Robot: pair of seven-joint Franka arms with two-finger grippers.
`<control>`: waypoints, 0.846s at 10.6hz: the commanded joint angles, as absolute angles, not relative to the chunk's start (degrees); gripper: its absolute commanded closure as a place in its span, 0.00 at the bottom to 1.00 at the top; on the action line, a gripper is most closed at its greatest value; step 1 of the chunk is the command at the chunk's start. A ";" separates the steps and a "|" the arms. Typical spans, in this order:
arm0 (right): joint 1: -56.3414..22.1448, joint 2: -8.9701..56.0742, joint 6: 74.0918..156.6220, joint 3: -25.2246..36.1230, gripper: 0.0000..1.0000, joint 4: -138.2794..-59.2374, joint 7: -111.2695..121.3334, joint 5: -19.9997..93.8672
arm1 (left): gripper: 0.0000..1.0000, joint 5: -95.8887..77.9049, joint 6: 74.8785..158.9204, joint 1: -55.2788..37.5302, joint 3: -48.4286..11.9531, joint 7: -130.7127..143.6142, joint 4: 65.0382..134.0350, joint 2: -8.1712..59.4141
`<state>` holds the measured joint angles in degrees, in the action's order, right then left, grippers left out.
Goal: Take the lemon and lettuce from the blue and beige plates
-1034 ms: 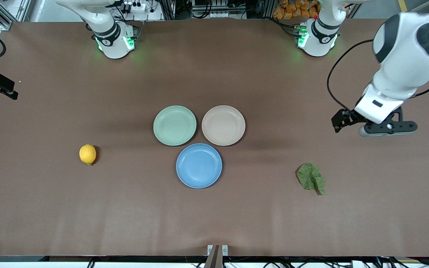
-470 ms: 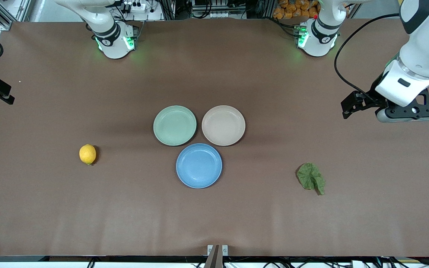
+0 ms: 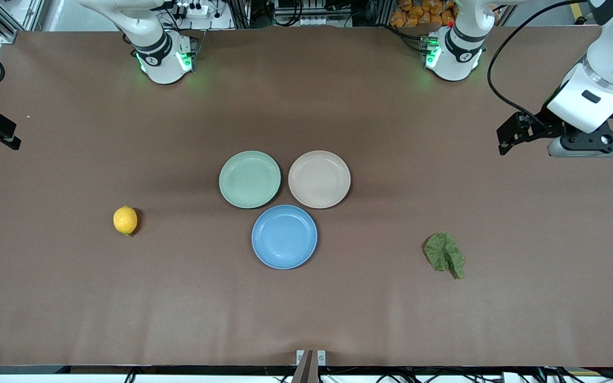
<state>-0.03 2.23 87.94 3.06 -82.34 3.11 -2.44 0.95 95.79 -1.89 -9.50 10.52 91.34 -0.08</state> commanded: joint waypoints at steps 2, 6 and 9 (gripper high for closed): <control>-0.18 1.85 88.24 3.25 0.00 -82.79 0.72 0.60 | 0.00 2.71 89.24 -2.19 -9.58 9.14 91.23 -1.93; -0.26 1.85 88.68 3.25 0.00 -82.71 0.53 0.79 | 0.00 2.81 85.96 -3.16 -9.58 8.97 91.49 -3.51; -0.26 1.85 88.51 3.34 0.00 -82.71 0.62 0.79 | 0.00 2.02 85.78 -2.64 -9.49 8.09 91.93 -4.30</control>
<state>-0.08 2.23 88.31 3.04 -82.35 1.52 -0.35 1.61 86.56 -2.94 -9.57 9.99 91.33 -3.09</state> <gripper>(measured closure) 0.000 0.000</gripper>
